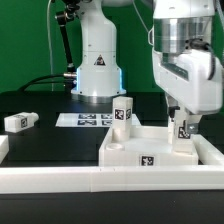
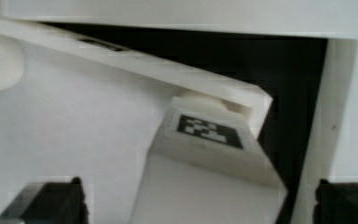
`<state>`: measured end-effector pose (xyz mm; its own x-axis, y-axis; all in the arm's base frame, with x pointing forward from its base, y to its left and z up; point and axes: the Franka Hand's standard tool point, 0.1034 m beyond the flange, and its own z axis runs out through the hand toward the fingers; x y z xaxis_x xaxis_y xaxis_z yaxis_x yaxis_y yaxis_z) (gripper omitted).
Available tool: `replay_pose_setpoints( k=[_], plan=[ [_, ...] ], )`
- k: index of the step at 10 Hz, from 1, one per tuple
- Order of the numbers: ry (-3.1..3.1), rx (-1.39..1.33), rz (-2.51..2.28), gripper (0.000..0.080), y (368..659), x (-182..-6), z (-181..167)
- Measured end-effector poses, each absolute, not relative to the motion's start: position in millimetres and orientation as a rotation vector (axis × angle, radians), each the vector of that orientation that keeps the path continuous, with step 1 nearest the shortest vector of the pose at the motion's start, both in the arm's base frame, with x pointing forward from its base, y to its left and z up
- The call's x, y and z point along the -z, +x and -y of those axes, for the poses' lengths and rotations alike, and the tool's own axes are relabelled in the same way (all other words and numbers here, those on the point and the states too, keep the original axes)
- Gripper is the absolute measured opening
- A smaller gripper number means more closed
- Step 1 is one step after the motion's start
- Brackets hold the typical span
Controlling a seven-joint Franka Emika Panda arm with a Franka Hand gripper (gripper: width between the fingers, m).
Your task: Assemble square table
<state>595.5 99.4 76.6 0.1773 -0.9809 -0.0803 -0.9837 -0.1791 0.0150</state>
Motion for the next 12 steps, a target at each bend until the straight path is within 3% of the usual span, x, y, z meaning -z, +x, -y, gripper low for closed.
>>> replay_pose_setpoints(
  k=[12],
  plan=[
    [-3.02,-0.046,-0.731,0.0648,596.6,-77.5,-104.2]
  ],
)
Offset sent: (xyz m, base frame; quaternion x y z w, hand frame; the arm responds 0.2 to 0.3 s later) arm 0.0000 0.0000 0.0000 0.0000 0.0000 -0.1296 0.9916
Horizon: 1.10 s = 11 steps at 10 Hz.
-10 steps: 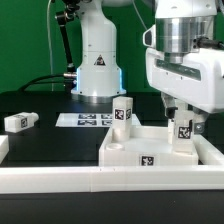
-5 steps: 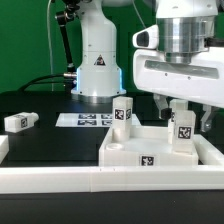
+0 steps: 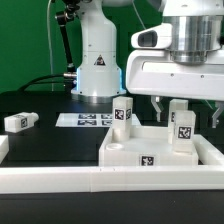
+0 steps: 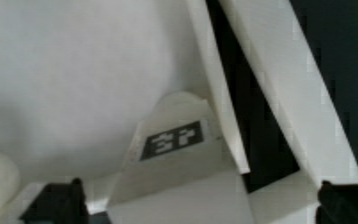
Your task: Assemble square table
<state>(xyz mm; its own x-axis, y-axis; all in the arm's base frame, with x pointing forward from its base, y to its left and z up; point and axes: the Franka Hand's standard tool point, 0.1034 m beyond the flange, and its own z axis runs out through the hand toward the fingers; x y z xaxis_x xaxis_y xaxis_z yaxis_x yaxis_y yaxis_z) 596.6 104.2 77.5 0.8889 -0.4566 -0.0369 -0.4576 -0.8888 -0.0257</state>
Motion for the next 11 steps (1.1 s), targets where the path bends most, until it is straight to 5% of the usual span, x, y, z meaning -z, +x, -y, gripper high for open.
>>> replay_pose_setpoints(
  k=[4,6,7,11],
  plan=[
    [-3.104,-0.037,-0.339,0.0607,596.9,-77.2,-100.1],
    [-3.103,-0.038,-0.357,0.0325,596.9,-77.1,-99.8],
    [-3.103,-0.038,-0.358,0.0289,596.9,-77.1,-99.6],
    [-3.07,-0.04,-0.581,0.0289,596.8,-76.9,-99.6]
  ],
)
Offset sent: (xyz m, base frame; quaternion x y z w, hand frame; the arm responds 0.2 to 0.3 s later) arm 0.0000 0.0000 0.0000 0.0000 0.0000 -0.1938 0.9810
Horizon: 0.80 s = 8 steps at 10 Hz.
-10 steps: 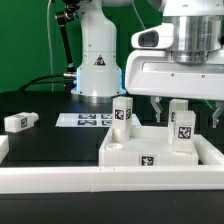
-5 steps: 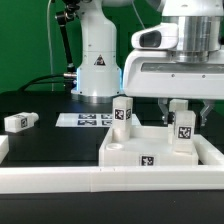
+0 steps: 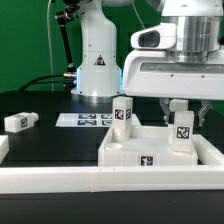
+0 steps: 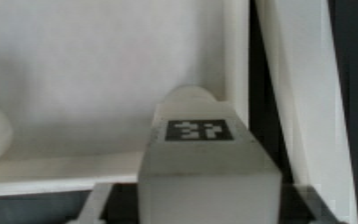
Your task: Assemble square table
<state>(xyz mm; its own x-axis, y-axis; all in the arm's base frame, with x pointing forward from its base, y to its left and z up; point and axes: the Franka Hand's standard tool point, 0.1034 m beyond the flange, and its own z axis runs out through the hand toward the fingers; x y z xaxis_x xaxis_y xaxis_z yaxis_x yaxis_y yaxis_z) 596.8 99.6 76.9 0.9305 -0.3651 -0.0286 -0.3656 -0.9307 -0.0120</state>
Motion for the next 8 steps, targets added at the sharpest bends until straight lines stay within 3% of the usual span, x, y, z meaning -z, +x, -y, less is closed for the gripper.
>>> replay_pose_setpoints(
  k=[8],
  plan=[
    [-2.675,-0.004,-1.56,0.0291,600.5,-75.7,-103.2]
  ],
)
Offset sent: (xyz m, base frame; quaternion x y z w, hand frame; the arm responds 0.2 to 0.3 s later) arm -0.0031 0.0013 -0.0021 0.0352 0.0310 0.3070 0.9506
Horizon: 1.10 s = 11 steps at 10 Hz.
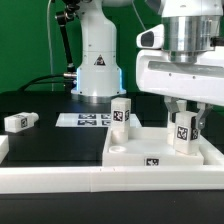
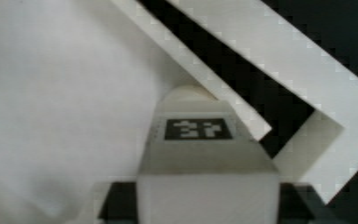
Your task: Assemble square table
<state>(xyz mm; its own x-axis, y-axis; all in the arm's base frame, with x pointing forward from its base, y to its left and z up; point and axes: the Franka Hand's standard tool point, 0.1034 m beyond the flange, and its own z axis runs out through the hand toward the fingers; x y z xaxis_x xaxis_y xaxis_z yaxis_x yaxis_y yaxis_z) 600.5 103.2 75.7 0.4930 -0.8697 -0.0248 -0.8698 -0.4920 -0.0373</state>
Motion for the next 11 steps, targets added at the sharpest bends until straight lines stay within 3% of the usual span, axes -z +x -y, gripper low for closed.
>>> replay_pose_setpoints(
  k=[11],
  plan=[
    [-1.889,-0.01,-2.388,0.0291,600.9,-74.4,-116.5]
  ],
)
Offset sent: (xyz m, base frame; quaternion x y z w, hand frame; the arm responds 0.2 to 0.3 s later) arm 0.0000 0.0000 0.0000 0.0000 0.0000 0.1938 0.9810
